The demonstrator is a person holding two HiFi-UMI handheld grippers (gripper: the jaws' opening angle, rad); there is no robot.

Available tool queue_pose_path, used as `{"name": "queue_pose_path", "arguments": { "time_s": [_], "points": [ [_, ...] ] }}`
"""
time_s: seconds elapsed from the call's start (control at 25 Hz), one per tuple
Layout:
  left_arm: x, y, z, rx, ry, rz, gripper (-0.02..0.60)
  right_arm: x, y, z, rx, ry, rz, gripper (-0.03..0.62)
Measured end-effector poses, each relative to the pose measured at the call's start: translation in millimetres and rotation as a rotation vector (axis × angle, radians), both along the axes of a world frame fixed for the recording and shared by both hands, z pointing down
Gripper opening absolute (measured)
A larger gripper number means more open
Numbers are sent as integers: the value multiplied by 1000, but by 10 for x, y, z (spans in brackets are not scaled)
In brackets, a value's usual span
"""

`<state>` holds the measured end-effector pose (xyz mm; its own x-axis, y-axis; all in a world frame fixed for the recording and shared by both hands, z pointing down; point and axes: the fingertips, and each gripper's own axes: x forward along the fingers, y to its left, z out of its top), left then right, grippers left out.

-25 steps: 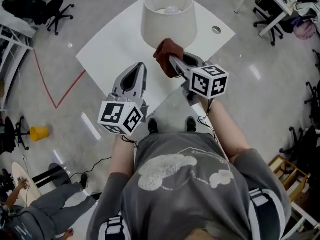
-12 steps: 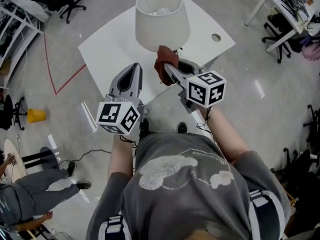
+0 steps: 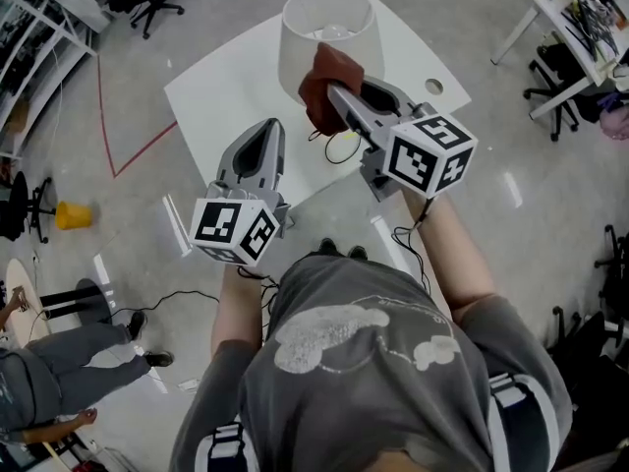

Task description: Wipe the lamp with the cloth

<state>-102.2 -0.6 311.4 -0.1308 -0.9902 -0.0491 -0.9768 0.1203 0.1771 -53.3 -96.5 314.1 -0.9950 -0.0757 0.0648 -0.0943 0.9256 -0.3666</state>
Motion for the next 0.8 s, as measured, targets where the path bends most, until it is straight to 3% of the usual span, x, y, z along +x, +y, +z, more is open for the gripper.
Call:
{"name": "queue_pose_path", "arguments": {
  "time_s": [0.4, 0.8],
  "points": [
    [-215, -304, -41, 20, 17, 97, 8, 60, -238, 177, 6, 60, 95, 91],
    [-64, -556, 205, -25, 50, 41, 8, 392, -539, 804, -44, 157, 49, 92]
  ]
}}
